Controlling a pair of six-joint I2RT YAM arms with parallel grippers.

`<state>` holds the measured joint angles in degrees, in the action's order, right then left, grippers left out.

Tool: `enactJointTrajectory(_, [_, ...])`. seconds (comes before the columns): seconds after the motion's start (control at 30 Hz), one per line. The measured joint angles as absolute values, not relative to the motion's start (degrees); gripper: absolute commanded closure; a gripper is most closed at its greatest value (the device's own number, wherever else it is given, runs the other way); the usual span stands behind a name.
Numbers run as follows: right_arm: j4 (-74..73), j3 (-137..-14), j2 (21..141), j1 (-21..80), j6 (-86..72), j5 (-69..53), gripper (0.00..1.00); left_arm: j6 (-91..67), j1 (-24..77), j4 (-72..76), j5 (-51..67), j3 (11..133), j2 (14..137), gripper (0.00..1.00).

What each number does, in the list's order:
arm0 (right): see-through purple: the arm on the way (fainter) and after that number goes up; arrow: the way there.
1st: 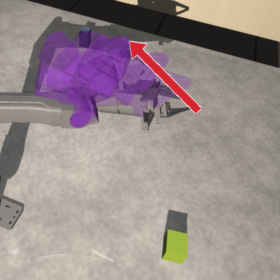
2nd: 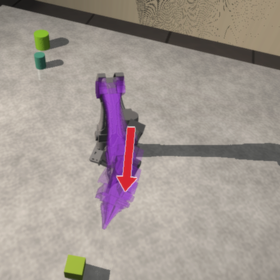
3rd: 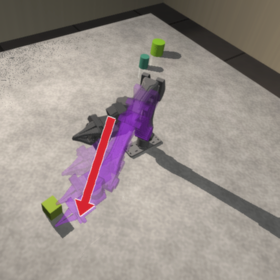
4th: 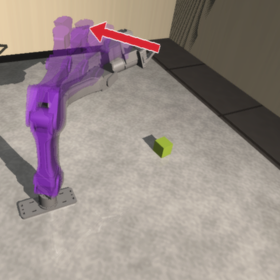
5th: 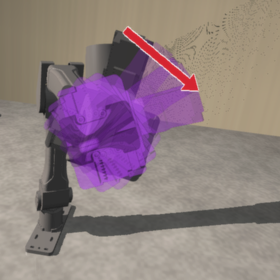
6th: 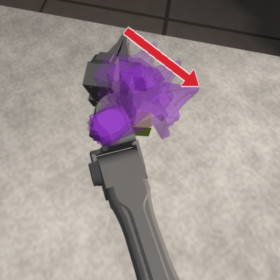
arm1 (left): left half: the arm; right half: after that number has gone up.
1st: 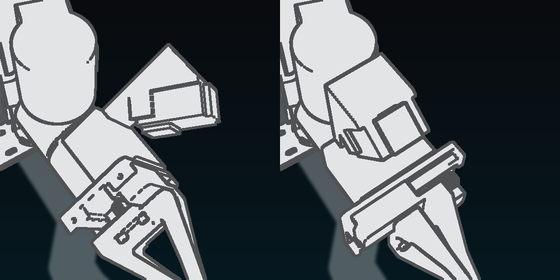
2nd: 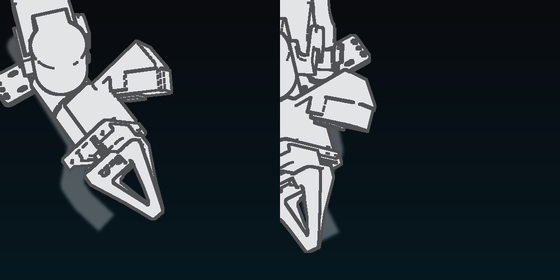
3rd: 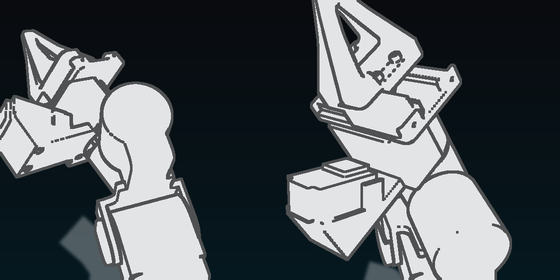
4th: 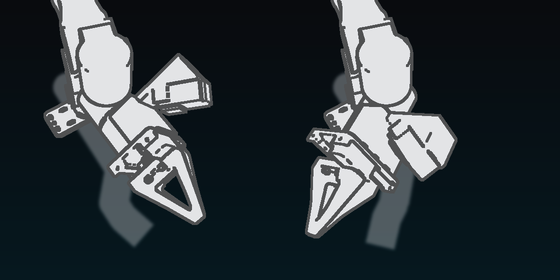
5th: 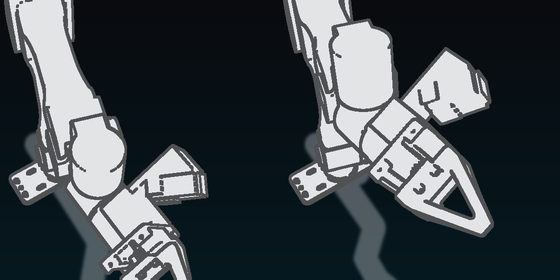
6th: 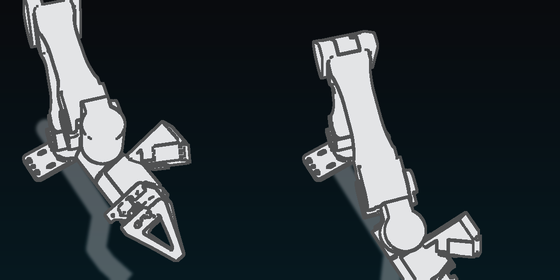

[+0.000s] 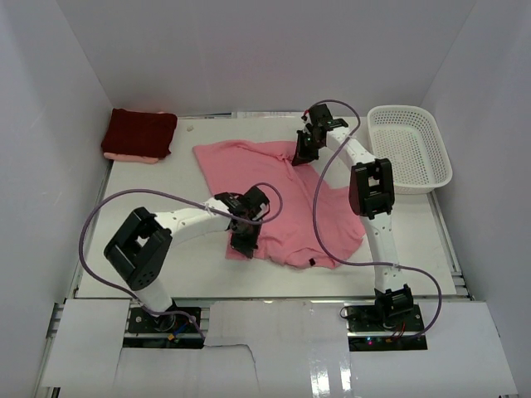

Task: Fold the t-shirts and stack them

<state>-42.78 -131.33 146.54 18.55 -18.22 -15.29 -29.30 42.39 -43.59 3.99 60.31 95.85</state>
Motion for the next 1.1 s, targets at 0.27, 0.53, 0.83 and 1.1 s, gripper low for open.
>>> enactJointTrajectory(0.27, [-30.0, -129.8, 149.7, 19.9, -24.8, -31.7, 0.92, -41.8, 63.4, -43.2, 12.3, 59.7, 94.7, 1.00])
enactJointTrajectory(0.53, [-21.4, -128.3, 149.6, 23.6, -28.0, -43.4, 0.42, -50.7, 71.4, -38.3, 20.1, 59.6, 94.7, 0.45])
enactJointTrajectory(0.83, [-18.0, -116.9, 138.0, 20.1, -25.7, -43.0, 0.39, -56.0, 67.3, -42.2, 11.6, 62.0, 76.3, 0.02])
enactJointTrajectory(1.1, [-27.8, -111.1, 119.1, 14.6, -16.8, -28.8, 0.32, -43.3, 40.3, -45.0, 4.6, 67.4, 64.8, 0.02])
